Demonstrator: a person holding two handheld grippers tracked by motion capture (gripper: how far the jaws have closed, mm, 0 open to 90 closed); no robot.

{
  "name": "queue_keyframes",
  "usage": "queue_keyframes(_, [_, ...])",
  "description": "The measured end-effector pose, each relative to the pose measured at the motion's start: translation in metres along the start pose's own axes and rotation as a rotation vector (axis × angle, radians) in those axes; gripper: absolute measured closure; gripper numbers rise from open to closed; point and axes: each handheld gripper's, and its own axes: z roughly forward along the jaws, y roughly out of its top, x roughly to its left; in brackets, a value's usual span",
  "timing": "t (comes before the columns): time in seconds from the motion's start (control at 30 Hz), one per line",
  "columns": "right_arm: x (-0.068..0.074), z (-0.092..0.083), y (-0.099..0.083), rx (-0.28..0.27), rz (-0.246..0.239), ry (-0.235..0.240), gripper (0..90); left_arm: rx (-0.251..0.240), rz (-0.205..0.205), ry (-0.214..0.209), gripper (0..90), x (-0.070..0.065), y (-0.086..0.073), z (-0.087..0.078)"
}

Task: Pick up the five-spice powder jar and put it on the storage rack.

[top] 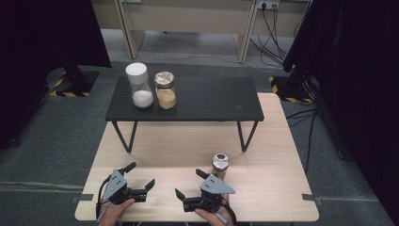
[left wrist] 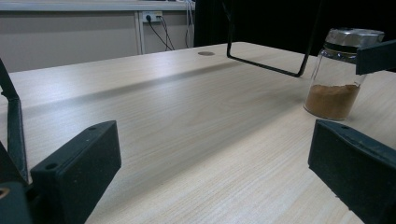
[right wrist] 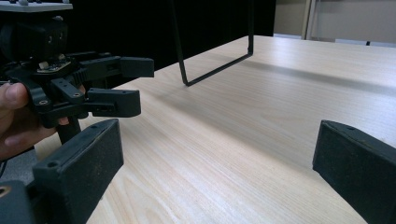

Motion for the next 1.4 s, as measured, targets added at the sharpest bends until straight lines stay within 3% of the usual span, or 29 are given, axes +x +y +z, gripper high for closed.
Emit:
queue_keyframes(0.73, [-0.009,-0.033,-0.016,-0.003,0.021,-0.063,1.9,0.000,0.000,0.000,2.0,0.000,0.000,0.000])
queue_keyframes(1.4, [-0.023,-0.058,-0.025,-0.015,0.052,-0.164,1.9,0.002,0.003,0.000,2.0,0.000,0.000,0.000])
